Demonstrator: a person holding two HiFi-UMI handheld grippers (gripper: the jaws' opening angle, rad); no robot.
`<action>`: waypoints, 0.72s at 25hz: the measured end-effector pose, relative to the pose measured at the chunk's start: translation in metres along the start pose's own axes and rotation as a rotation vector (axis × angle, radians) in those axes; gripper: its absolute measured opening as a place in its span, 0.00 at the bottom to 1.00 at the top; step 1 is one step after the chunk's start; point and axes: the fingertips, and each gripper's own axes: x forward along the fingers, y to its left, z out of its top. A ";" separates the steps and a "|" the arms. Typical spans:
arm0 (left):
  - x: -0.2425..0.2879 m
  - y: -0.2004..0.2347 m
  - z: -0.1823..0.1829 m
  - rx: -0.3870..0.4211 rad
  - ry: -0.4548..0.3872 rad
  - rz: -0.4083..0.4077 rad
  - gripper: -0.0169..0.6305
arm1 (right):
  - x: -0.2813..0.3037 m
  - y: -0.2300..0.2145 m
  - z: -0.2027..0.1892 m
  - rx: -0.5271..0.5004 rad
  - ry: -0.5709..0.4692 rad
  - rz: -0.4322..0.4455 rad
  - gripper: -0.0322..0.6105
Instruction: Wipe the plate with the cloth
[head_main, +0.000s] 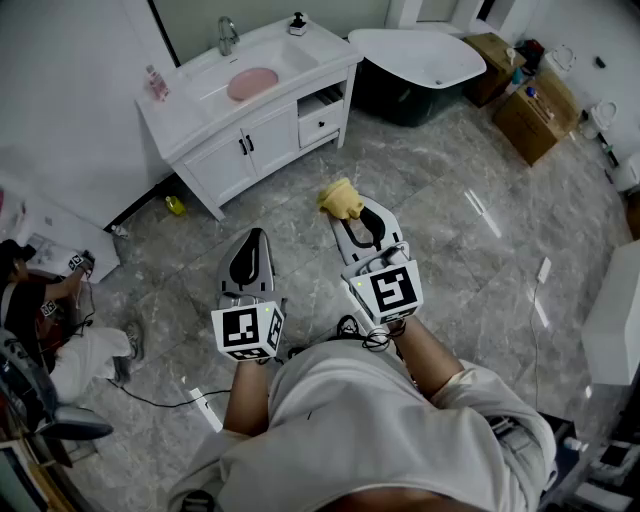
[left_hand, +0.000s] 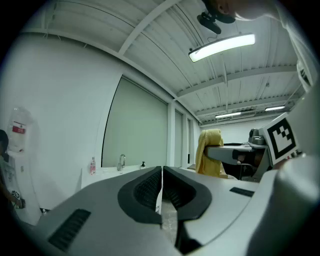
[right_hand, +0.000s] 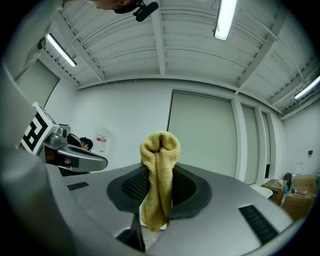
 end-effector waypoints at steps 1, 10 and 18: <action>0.000 -0.002 -0.002 0.001 0.006 -0.002 0.07 | -0.001 -0.001 -0.003 0.006 0.006 0.000 0.19; 0.011 -0.025 -0.021 -0.022 0.043 0.013 0.07 | -0.006 -0.009 -0.034 0.026 0.058 0.098 0.19; 0.043 -0.065 -0.044 -0.011 0.116 0.028 0.07 | -0.022 -0.058 -0.058 0.062 0.047 0.089 0.19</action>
